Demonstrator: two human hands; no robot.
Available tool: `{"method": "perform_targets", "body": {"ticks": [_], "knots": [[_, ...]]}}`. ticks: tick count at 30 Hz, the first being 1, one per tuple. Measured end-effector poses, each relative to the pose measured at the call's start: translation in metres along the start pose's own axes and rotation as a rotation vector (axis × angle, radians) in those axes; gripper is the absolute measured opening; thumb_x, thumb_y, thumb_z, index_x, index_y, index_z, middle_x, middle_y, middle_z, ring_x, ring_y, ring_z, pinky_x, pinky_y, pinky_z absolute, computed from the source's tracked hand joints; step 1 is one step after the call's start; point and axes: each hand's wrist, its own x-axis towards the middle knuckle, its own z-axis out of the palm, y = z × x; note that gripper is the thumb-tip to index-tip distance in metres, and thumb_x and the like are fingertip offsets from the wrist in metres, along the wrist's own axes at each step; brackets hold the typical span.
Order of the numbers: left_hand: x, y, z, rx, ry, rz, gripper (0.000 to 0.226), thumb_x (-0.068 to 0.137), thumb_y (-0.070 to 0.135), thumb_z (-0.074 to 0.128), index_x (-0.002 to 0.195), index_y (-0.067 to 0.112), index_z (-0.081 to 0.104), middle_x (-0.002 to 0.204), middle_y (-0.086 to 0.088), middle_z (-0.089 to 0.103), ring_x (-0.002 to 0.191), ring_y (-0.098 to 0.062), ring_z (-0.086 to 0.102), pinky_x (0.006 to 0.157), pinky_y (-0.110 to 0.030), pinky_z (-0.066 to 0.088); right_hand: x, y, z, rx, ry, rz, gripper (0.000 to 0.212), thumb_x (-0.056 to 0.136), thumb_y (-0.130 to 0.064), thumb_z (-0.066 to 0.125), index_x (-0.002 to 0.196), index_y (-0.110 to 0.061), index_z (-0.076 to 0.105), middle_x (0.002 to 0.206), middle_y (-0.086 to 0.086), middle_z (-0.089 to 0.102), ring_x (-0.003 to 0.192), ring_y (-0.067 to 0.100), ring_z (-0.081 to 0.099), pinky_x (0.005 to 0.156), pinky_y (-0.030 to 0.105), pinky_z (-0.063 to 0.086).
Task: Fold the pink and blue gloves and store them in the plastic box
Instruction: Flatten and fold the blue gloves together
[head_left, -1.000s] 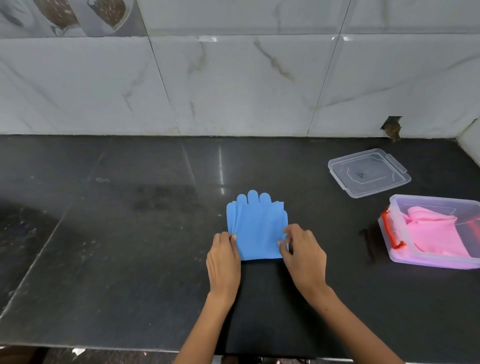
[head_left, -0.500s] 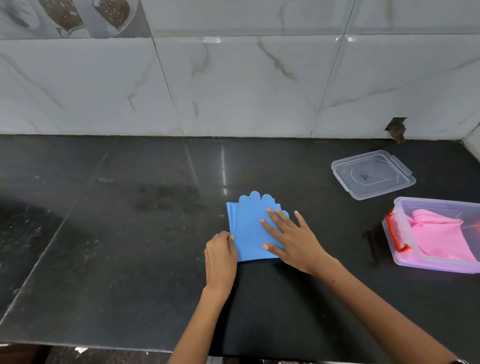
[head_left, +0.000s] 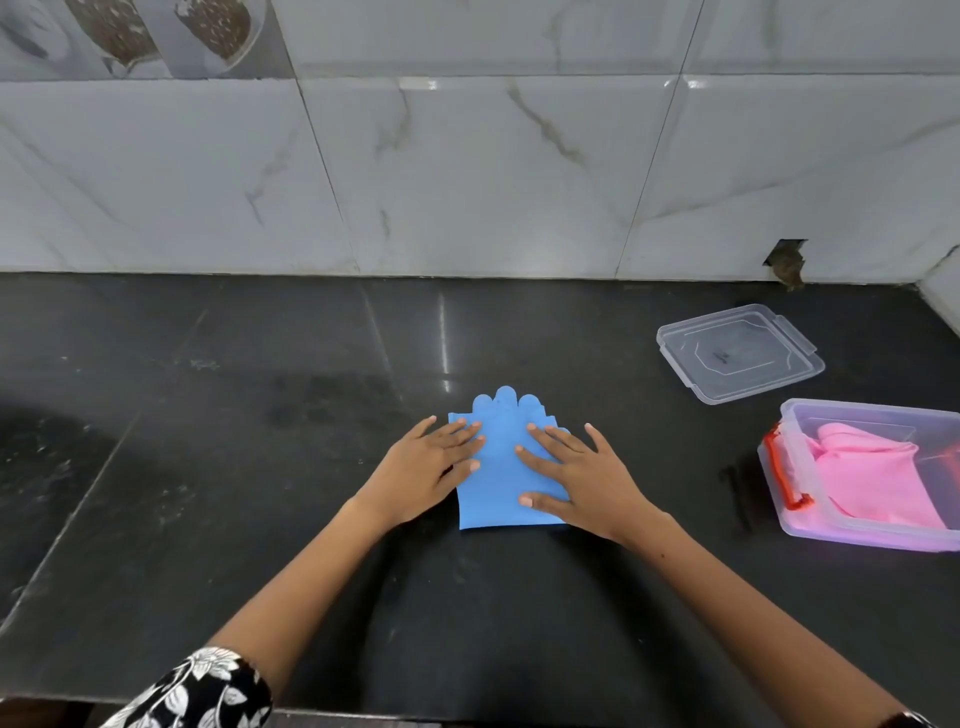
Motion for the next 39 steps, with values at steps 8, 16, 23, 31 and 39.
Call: {"method": "perform_targets", "body": {"ticks": [8, 16, 23, 31, 39], "knots": [[0.031, 0.002, -0.010, -0.094, 0.054, -0.068, 0.034, 0.087, 0.032, 0.064, 0.119, 0.023, 0.065, 0.131, 0.007, 0.060, 0.117, -0.015, 0.057, 0.096, -0.025, 0.036, -0.016, -0.021, -0.012, -0.078, 0.207, -0.041, 0.044, 0.094, -0.041, 0.048, 0.135, -0.026, 0.049, 0.153, 0.001, 0.032, 0.142, 0.020, 0.027, 0.117, 0.047, 0.014], [0.034, 0.004, -0.015, -0.108, -0.021, -0.068, 0.036, 0.087, 0.034, 0.063, 0.122, 0.023, 0.064, 0.129, 0.007, 0.060, 0.112, -0.014, 0.056, 0.097, -0.027, 0.037, -0.029, -0.046, 0.000, -0.046, 0.414, -0.135, 0.037, 0.059, -0.033, 0.087, 0.093, -0.026, 0.074, 0.094, -0.010, 0.073, 0.087, 0.008, 0.068, 0.085, 0.028, 0.053], [0.030, 0.026, -0.012, -0.026, -0.051, -0.130, 0.034, 0.095, 0.034, 0.048, 0.120, 0.016, 0.062, 0.119, -0.001, 0.060, 0.108, -0.018, 0.055, 0.085, -0.031, 0.049, -0.031, -0.013, 0.009, -0.070, 0.525, -0.136, 0.029, 0.066, -0.014, 0.083, 0.091, -0.025, 0.072, 0.097, -0.011, 0.073, 0.090, 0.010, 0.068, 0.095, 0.030, 0.041], [0.027, 0.055, -0.009, 0.049, -0.033, -0.246, 0.030, 0.095, 0.036, 0.048, 0.111, 0.013, 0.060, 0.104, -0.003, 0.049, 0.084, -0.020, 0.054, 0.068, -0.026, 0.041, -0.036, 0.006, 0.002, 0.037, 0.595, 0.020, 0.027, 0.066, 0.001, 0.079, 0.082, -0.020, 0.074, 0.097, -0.008, 0.074, 0.088, 0.017, 0.069, 0.090, 0.033, 0.045], [0.038, 0.022, -0.001, 0.190, 0.108, 0.027, 0.037, 0.098, 0.044, 0.037, 0.133, 0.039, 0.049, 0.118, -0.006, 0.046, 0.105, -0.024, 0.045, 0.087, -0.033, 0.034, -0.045, -0.038, 0.024, 0.459, 0.631, 0.492, 0.017, 0.086, -0.019, 0.065, 0.100, -0.014, 0.073, 0.120, 0.003, 0.061, 0.106, 0.020, 0.060, 0.086, 0.037, 0.049]]}}
